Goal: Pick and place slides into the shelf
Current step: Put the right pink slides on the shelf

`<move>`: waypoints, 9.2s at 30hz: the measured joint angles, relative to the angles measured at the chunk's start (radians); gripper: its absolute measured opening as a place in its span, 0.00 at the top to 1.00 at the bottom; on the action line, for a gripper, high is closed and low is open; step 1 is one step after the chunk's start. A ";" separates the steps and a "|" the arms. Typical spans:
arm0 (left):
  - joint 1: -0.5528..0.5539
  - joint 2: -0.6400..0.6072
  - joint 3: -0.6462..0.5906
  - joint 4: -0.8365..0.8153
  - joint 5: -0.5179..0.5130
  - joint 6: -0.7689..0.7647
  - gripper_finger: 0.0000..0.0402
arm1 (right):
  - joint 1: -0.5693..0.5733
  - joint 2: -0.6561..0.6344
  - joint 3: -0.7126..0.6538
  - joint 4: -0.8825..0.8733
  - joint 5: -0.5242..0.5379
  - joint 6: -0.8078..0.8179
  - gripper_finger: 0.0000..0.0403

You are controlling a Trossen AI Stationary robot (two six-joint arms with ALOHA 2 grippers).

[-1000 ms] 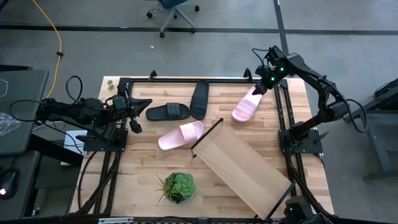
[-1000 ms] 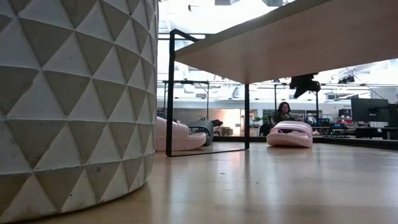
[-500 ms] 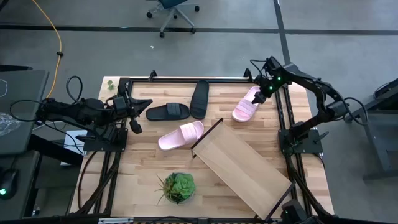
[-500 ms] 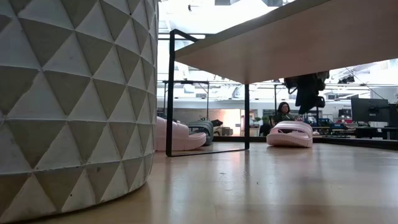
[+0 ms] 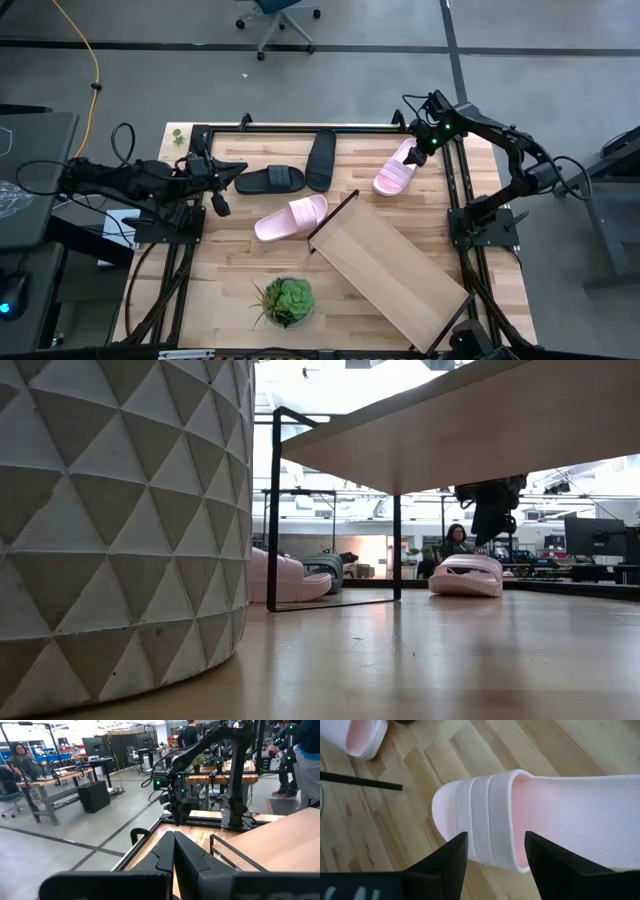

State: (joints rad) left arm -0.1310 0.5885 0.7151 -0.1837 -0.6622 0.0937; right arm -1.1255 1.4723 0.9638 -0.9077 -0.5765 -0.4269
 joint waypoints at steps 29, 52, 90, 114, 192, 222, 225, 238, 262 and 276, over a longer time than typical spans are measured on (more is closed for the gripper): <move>0.000 0.044 0.000 0.009 0.049 -0.050 1.00 | 0.000 0.138 0.001 0.043 -0.009 -0.027 0.53; 0.000 0.044 0.000 0.002 0.052 -0.047 1.00 | 0.055 0.135 0.001 0.021 -0.008 -0.046 0.61; 0.000 0.044 0.000 0.002 0.052 -0.048 1.00 | 0.046 0.028 0.000 -0.065 -0.009 -0.044 1.00; 0.000 0.044 0.000 -0.004 0.052 -0.046 1.00 | 0.046 -0.411 0.000 -0.061 -0.050 0.189 1.00; 0.000 0.139 0.000 -0.037 0.076 -0.103 1.00 | 0.160 -0.964 0.151 -0.430 -0.517 0.765 1.00; 0.000 0.139 0.000 -0.041 0.079 -0.102 1.00 | 0.159 -0.904 0.150 -0.069 -0.306 0.846 1.00; 0.000 0.139 0.000 -0.050 0.079 -0.102 1.00 | 0.160 -0.879 0.150 -0.001 -0.271 0.838 1.00; 0.000 0.139 0.000 -0.053 0.078 -0.100 1.00 | 0.160 -0.733 0.268 0.065 -0.092 0.745 1.00; 0.000 0.138 0.000 -0.061 0.084 -0.099 1.00 | 0.674 -0.482 0.507 -0.109 0.351 0.736 1.00; 0.000 0.138 0.000 -0.060 0.121 -0.100 1.00 | 1.102 -0.459 0.507 -0.114 0.490 0.994 1.00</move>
State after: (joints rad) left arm -0.1314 0.7269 0.7151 -0.2436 -0.5411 -0.0063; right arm -0.0237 1.0138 1.4712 -1.0216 -0.0868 0.5674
